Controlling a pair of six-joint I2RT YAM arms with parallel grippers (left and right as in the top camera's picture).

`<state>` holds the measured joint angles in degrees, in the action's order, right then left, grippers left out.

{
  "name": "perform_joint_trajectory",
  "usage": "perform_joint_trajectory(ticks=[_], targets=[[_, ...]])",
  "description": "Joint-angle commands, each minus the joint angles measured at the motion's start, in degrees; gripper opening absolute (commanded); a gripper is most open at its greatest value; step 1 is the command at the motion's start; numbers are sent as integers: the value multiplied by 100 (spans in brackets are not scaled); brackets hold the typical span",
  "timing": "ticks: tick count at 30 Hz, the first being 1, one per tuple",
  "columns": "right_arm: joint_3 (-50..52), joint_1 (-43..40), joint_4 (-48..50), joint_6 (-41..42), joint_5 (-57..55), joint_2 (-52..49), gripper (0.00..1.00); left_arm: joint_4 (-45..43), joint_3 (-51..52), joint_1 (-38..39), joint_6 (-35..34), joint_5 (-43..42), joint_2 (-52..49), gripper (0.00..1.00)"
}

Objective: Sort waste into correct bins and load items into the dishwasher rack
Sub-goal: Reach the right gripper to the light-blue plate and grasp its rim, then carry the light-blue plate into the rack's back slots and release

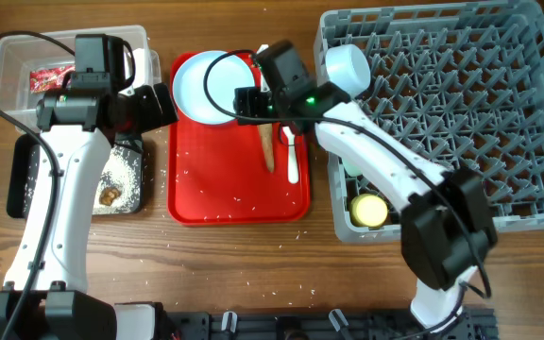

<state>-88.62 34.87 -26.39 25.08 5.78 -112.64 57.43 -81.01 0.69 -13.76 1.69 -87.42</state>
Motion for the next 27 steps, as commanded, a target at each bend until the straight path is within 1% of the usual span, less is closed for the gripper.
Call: perform_joint_trajectory(ticks=[1, 2, 4, 9, 11, 14, 15, 16, 19, 21, 22, 25, 27], targets=[[-50, 13, 789, 372, -190, -726, 67, -13, -81, -22, 52, 57, 68, 100], [-50, 13, 1139, 376, -195, -992, 58, -13, -81, -22, 52, 57, 68, 100], [-50, 13, 1445, 382, -337, -1338, 52, -13, -81, -22, 52, 57, 68, 100], [-52, 13, 1810, 358, -664, -1801, 47, -13, -81, -22, 52, 57, 68, 100], [-52, 13, 1908, 365, -667, -1919, 34, -13, -81, -22, 52, 57, 68, 100], [-52, 13, 1513, 363, -748, -1928, 18, -11, -81, -22, 52, 57, 68, 100], [-52, 13, 1429, 363, -750, -1928, 14, -13, -81, -22, 52, 57, 68, 100], [-59, 11, 1327, 358, -748, -1923, 5, -13, -81, -22, 52, 57, 68, 100], [-133, -13, 1154, 334, -745, -1834, 4, -13, -81, -22, 52, 57, 68, 100], [-173, -26, 1141, 72, -726, -1694, 4, -13, -81, -22, 52, 57, 68, 100], [-208, -52, 1091, -96, -728, -1543, 4, -13, -81, -22, 52, 57, 68, 100], [-251, -225, 883, -168, -745, -1067, 4, -13, -81, -22, 52, 57, 68, 100], [-251, -398, 695, -415, -745, -706, 4, -13, -81, -22, 52, 57, 68, 100]])
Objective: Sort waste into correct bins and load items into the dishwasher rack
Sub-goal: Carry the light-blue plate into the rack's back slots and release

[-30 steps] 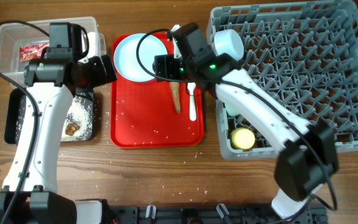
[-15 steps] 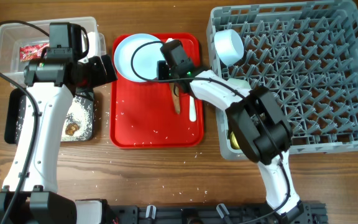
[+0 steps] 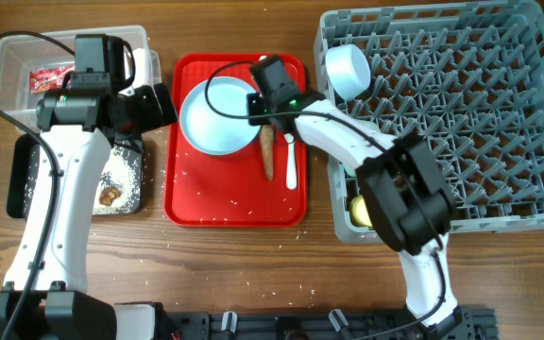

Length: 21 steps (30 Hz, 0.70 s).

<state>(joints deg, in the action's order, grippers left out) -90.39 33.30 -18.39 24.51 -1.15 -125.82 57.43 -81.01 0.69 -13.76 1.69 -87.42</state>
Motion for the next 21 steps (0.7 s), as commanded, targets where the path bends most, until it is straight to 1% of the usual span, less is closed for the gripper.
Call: perform_joint_trajectory(ticks=[1, 6, 9, 14, 16, 17, 20, 21], targets=[[-74, -317, -190, -435, -55, 774, 4, -13, -81, -22, 52, 57, 68, 100], [-74, -658, -573, -732, -177, 1709, 4, -13, -81, -22, 52, 57, 68, 100], [-74, -662, -890, -925, -1338, 2124, 4, -13, -81, -22, 52, 57, 68, 100], [-74, -667, -1084, -1104, -2533, 3082, 4, -11, -81, -22, 52, 57, 68, 100], [-74, -682, -1202, -1180, -3574, 3477, 4, -13, -81, -22, 52, 57, 68, 100], [-74, -693, -1231, -1370, -4100, 3613, 4, -13, -81, -22, 52, 57, 68, 100], [-74, -699, -1169, -1825, -6161, 3936, 4, -13, -81, -22, 52, 57, 68, 100], [-74, -732, -1106, -2177, -6546, 4000, 4, -13, -81, -22, 52, 57, 68, 100]])
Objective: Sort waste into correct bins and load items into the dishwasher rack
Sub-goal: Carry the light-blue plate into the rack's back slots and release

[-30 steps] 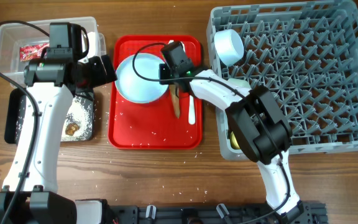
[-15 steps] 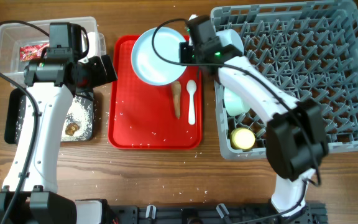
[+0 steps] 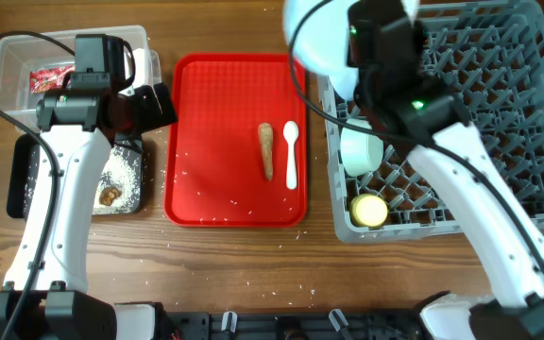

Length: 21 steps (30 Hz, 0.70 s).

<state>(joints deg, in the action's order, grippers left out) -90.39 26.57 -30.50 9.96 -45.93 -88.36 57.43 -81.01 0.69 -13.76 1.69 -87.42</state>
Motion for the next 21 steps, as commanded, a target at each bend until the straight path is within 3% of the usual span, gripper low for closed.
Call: perform_joint_trajectory(ticks=[1, 6, 9, 17, 18, 21], targets=[[-74, -122, 149, -1150, -2063, 260, 4, -13, -81, -22, 52, 57, 68, 100], [-63, -1217, 302, -3862, -791, -520, 4, -13, -81, -22, 52, 57, 68, 100], [-61, -1303, 313, -4953, -330, -1163, 4, -13, -81, -22, 52, 57, 68, 100], [-61, -1303, 898, -5191, 118, -1974, 4, -11, -81, -22, 52, 57, 68, 100], [-61, -1303, 896, -5176, 219, -1993, 12, -13, -81, -22, 52, 57, 68, 100], [-61, -1303, 863, -4682, 741, -1998, 87, -13, -81, -22, 52, 57, 68, 100]])
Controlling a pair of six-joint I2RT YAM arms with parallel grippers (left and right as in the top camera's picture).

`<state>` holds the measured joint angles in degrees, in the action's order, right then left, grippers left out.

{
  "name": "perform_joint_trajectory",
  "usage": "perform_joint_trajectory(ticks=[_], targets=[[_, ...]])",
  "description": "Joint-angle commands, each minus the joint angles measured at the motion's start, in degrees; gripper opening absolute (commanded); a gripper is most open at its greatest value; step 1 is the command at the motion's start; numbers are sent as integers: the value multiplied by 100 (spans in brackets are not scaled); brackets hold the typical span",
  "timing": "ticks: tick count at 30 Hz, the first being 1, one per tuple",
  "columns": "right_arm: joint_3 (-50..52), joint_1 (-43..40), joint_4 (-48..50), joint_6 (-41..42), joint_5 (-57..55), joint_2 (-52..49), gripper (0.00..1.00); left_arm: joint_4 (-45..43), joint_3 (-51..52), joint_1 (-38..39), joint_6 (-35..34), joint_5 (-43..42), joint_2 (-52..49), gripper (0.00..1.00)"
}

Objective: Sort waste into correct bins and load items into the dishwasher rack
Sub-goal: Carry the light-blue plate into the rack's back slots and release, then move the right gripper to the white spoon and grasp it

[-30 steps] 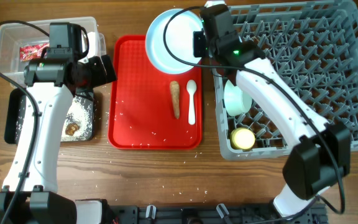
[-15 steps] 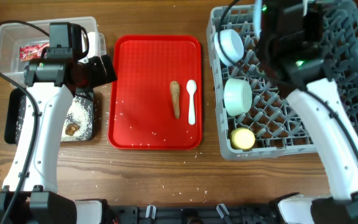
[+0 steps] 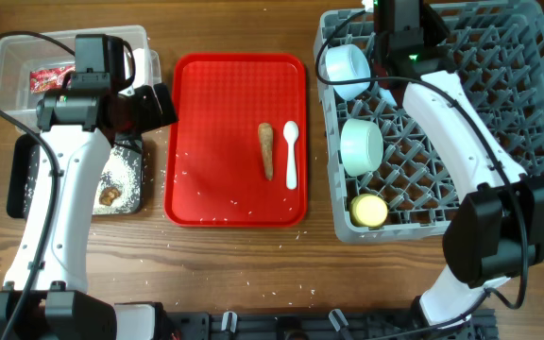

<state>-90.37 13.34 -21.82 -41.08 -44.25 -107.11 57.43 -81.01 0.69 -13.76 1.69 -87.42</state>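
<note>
On the red tray (image 3: pixel 206 113) lie a brown cone-shaped food piece (image 3: pixel 266 149) and a white spoon (image 3: pixel 291 154). The grey dishwasher rack (image 3: pixel 499 123) holds a white cup (image 3: pixel 348 68), a pale green bowl on its side (image 3: pixel 361 144) and a yellow-lidded item (image 3: pixel 369 210). My right gripper (image 3: pixel 385 83) reaches down into the rack's far left part. A pale blue sliver (image 3: pixel 382 97) beneath it looks like the plate standing on edge; the fingers are hidden. My left gripper (image 3: pixel 161 106) hovers by the bins, and its jaws are not readable.
A clear bin (image 3: pixel 26 57) at the far left holds a red wrapper (image 3: pixel 51 77). In front of it a black bin (image 3: pixel 126 179) holds crumbs and a brown scrap (image 3: pixel 110 195). Crumbs dot the wooden table around the tray.
My right gripper held the light blue plate high over the rack's far left corner. Now it is lowered into the rack and only a thin pale edge of the plate shows. The left arm is unmoved.
The light blue plate lay at the tray's far end with my right gripper at its rim. Then the plate sat nearer the tray's middle under that gripper. Then it was held high by the rack's corner, and now it is down among the rack's prongs.
</note>
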Motion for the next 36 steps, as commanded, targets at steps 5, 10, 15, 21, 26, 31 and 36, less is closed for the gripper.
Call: perform_joint_trajectory(ticks=[5, 10, 15, 21, 26, 31, 36], targets=[[-92, 20, -221, 1263, 1010, 98, 100, -13, -81, -22, 52, 57, 68, 100], [-94, 61, -1462, 1923, 2500, 866, 100, -13, -81, -22, 52, 57, 68, 100], [-90, 584, -2286, 4669, 5681, 1058, 100, -13, -81, -22, 52, 57, 68, 100], [293, 1473, -2142, 6260, 5624, 820, 82, -13, -81, -22, 52, 57, 68, 100], [313, 2295, -2369, 6946, 4548, 216, 72, -13, -81, -22, 52, 57, 68, 100], [313, 2238, -2522, 7608, 4365, -511, 59, -13, -81, -22, 52, 57, 68, 100], [313, 2155, -2404, 7709, 4253, -870, 54, -13, -81, -22, 52, 57, 68, 100]])
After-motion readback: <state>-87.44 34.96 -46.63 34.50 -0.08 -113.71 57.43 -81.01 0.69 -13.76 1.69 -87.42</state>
